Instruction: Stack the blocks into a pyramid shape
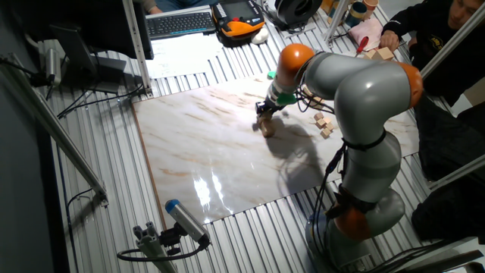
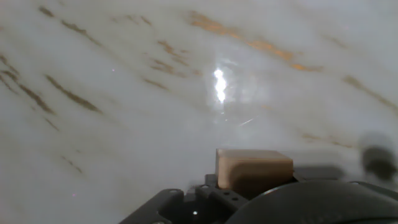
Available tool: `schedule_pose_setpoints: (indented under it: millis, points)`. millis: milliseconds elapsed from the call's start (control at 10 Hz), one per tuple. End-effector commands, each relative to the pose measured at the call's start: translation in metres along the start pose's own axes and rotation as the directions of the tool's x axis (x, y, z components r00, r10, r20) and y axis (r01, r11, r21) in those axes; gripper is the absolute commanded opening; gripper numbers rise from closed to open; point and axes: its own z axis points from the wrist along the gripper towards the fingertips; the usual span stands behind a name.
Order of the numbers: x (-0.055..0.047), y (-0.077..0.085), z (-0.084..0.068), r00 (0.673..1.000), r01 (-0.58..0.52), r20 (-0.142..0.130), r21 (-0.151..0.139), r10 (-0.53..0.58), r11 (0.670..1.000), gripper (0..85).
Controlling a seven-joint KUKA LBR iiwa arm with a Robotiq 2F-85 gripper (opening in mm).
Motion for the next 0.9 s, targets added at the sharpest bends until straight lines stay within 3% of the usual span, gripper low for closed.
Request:
schedule_pose_setpoints:
  millis: [0,200,500,800]
  points:
    - [0.0,-0.001,-0.001,1.0,0.002,-0.006,0.007,-0.002,1.0,0.0]
    - [0.001,-0.007,-0.003,1.0,0.012,-0.007,0.025,-0.011,1.0,0.0]
    - [0.007,-0.004,0.002,1.0,0.004,-0.002,0.039,-0.004,0.999,0.0]
    - [0.008,-0.006,0.008,1.0,0.017,-0.015,0.048,-0.017,0.999,0.0]
